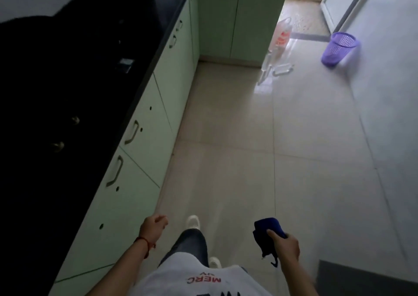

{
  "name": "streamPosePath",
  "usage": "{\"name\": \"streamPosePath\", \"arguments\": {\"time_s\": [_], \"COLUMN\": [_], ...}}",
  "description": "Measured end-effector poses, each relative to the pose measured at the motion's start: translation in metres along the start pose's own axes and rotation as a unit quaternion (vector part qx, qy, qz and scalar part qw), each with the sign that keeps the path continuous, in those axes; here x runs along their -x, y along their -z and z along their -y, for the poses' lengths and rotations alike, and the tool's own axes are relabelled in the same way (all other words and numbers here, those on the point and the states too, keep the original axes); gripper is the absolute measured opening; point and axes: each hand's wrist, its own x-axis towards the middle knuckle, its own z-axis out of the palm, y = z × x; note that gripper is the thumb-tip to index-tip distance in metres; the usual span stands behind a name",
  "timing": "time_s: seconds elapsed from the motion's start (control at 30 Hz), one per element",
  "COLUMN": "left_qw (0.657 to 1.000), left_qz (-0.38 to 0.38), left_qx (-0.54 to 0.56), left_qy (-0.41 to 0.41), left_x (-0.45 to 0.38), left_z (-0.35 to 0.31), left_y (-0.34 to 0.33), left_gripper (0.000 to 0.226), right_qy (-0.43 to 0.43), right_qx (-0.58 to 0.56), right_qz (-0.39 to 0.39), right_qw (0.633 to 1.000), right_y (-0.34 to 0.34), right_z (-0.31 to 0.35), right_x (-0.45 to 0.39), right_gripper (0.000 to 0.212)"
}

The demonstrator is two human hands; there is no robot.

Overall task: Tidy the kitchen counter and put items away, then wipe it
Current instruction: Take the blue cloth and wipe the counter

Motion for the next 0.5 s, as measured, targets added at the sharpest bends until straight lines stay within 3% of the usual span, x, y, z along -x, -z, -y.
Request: {"name": "streamPosePath", "arguments": {"time_s": [0.27, 0.5], "left_qw": [0.998, 0.999], "left_qz": [-0.006, 0.038], "left_qx": [0.047, 0.017], "left_qy": [0.048, 0.027], "left_x": [-0.101, -0.183], "left_z": [-0.083, -0.225], "left_y": [-0.007, -0.018], "left_gripper": [0.022, 0.024], "right_qy": [0.073, 0.105], "right_qx": [0.008, 0.0], "right_qz": [0.045, 0.042], "right_qw": [0.996, 0.994], "right_y": [-0.05, -0.073], "right_z": [0.148, 0.277], "right_x": [-0.075, -0.13], "right_gripper": [0.023, 0.021]}}
